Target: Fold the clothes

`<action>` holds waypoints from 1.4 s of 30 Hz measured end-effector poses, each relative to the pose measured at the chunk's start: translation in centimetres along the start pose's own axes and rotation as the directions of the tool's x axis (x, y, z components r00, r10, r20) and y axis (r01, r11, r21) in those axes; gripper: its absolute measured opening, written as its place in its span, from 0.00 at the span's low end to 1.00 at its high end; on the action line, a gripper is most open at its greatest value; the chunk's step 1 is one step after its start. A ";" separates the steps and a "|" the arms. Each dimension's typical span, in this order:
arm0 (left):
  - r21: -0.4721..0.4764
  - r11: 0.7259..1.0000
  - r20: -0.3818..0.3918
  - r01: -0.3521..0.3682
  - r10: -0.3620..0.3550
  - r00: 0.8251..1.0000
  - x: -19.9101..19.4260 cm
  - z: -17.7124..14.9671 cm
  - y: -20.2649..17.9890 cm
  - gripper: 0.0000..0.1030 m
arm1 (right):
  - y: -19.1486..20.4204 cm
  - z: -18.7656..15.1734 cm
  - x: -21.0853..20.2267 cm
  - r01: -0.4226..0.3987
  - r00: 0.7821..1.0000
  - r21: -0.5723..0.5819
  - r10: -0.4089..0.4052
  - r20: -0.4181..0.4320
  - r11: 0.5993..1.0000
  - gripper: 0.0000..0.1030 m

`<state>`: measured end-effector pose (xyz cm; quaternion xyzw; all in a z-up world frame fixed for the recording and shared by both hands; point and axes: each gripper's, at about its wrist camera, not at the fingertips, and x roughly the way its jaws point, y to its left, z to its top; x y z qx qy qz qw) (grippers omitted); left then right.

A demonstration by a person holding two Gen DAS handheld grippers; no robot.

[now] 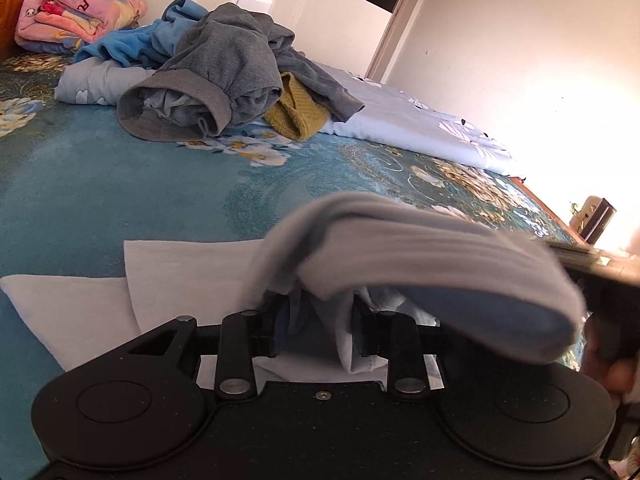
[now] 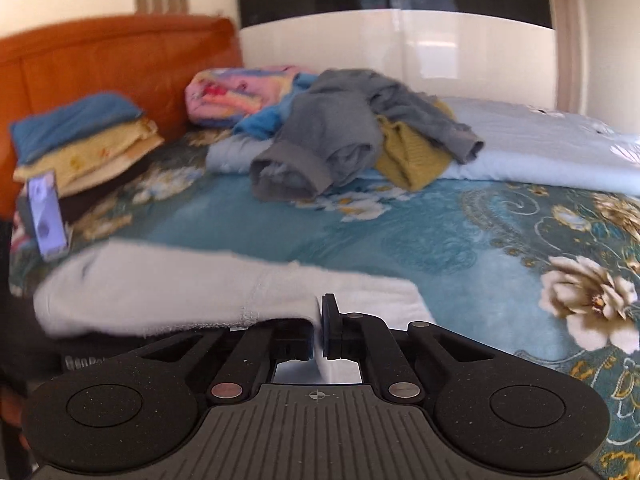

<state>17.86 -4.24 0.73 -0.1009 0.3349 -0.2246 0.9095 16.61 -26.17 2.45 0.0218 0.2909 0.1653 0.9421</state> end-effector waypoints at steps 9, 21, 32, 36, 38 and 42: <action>0.038 0.998 0.097 0.040 -0.044 0.994 -2.7 2.4 -0.4 0.00 | -4.4 5.2 -3.5 0.160 0.966 0.120 -0.181 0.185 0.980 0.02; 0.037 0.998 0.159 0.054 -0.059 0.985 -4.5 5.5 -0.1 0.00 | -7.8 8.1 -7.3 0.194 0.937 0.180 -0.236 0.257 0.964 0.02; 0.034 0.999 0.104 0.033 -0.036 0.994 -2.8 4.9 1.1 0.00 | -7.1 -0.4 0.9 0.133 0.982 0.044 -0.126 -0.140 0.990 0.09; 0.026 1.000 0.072 0.015 -0.017 0.997 -1.7 4.4 1.9 0.00 | -5.5 -1.2 2.7 0.076 0.980 -0.014 -0.077 -0.186 0.997 0.33; 0.016 1.000 0.055 0.008 -0.008 0.998 -1.1 4.2 2.4 0.00 | -5.0 -1.3 3.1 0.043 0.980 -0.042 -0.051 -0.194 0.998 0.37; 0.008 1.000 0.030 -0.004 0.003 1.000 0.0 3.7 2.9 0.00 | -4.4 -0.7 4.2 0.010 0.984 -0.064 -0.022 -0.178 0.998 0.44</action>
